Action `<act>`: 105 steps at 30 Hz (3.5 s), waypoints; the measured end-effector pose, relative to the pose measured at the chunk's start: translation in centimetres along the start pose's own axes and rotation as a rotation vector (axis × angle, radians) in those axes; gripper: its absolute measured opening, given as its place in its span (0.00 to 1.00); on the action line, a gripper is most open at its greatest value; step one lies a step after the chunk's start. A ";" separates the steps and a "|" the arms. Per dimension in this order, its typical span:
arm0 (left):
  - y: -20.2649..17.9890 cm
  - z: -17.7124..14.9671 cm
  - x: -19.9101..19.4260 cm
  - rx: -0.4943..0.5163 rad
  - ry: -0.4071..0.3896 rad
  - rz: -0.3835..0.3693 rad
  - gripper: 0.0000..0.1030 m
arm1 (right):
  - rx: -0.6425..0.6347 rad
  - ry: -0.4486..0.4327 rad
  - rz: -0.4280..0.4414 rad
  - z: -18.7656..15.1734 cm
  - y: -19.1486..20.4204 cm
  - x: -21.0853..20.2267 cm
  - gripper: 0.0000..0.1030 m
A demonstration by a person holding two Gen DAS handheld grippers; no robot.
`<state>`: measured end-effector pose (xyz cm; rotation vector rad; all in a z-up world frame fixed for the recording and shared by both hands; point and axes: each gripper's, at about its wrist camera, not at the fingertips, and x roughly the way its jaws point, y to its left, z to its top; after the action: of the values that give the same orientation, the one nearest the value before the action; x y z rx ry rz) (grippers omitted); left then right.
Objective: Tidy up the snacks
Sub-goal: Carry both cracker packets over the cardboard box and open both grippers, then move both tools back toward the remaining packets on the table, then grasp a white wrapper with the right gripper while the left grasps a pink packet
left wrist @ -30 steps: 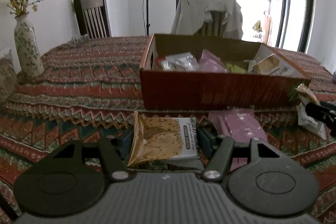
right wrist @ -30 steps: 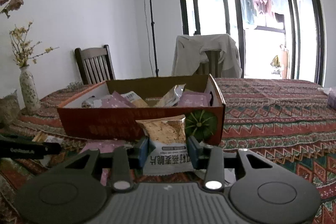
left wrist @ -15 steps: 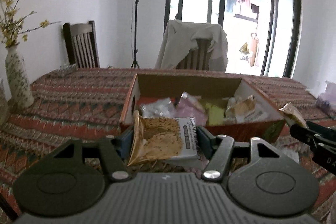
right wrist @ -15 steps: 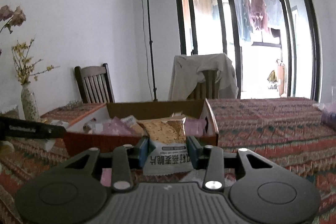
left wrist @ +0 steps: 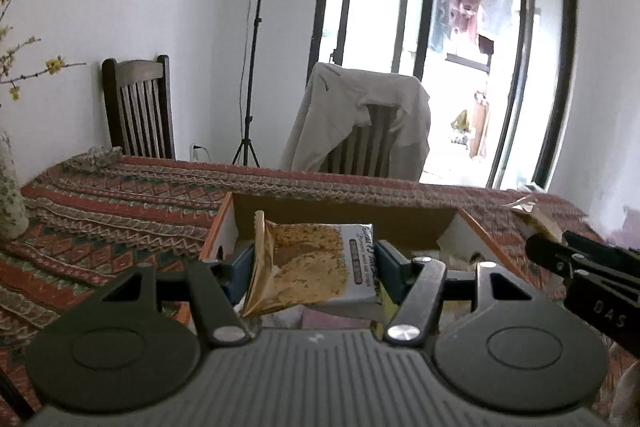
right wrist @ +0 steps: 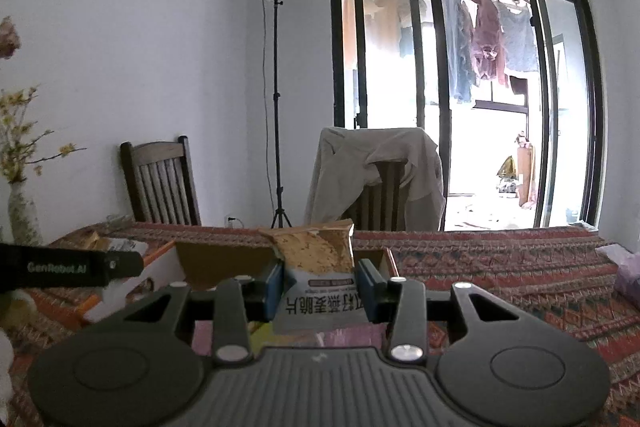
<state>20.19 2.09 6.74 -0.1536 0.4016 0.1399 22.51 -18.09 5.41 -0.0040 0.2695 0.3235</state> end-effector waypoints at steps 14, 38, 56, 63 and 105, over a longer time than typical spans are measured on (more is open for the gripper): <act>1.2 -0.7 5.4 -0.012 -0.021 0.057 0.62 | 0.023 0.000 -0.016 -1.2 -0.7 5.3 0.38; 1.9 -1.8 5.3 -0.058 -0.026 0.090 1.00 | 0.035 0.099 -0.026 -3.4 -0.8 6.5 1.00; 1.3 0.1 3.1 -0.048 0.006 0.130 1.00 | 0.023 0.090 -0.054 -1.9 -0.9 5.3 1.00; 1.4 0.1 0.7 -0.034 0.023 0.113 1.00 | 0.010 0.113 -0.068 -1.4 -1.4 2.9 1.00; 8.6 -9.1 -2.4 -0.115 0.116 0.066 1.00 | -0.103 0.494 -0.123 -9.5 -3.0 1.9 1.00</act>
<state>13.12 8.66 -1.62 -0.2624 0.5147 0.2202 22.72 -20.73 -4.34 -0.2037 0.7385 0.2092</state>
